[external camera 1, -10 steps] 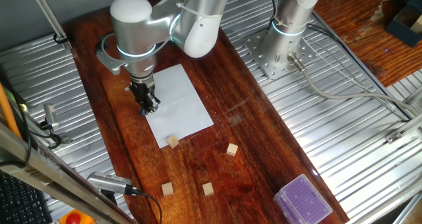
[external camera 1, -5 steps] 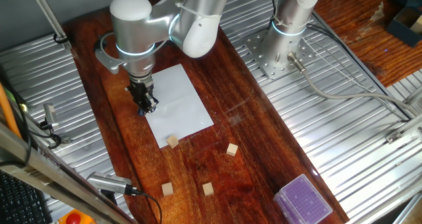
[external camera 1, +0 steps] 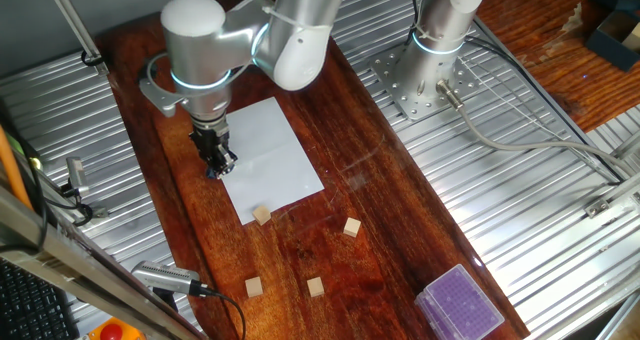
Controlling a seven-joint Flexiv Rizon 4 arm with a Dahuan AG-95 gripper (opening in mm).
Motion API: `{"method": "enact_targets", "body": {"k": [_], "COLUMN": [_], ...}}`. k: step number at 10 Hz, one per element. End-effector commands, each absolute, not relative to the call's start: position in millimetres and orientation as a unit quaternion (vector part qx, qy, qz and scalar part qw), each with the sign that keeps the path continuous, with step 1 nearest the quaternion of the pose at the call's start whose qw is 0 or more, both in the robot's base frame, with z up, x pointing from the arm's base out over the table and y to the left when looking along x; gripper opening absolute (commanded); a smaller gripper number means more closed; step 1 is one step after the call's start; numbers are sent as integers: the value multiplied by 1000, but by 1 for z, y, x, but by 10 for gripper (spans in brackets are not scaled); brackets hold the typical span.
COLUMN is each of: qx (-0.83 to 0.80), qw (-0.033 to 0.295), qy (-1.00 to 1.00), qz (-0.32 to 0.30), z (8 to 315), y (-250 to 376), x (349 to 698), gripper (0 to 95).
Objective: Use the correction tape on paper
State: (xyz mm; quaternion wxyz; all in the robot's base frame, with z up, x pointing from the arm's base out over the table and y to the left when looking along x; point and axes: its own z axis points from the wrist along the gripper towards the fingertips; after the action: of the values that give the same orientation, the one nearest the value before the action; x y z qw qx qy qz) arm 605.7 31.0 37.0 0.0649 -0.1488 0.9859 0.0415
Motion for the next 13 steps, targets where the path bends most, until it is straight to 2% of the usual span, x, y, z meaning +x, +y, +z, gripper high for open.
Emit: {"method": "enact_targets", "body": {"k": [1,6,13], "qx": [-149,-149,-152], "qw": [53,43,55], "qy": [987,987,986], "qz": [36,35,32], "z": [37,39,32], "y": [30,28,28], "x": [601,588,580], "gripper": [0,0,0]}}
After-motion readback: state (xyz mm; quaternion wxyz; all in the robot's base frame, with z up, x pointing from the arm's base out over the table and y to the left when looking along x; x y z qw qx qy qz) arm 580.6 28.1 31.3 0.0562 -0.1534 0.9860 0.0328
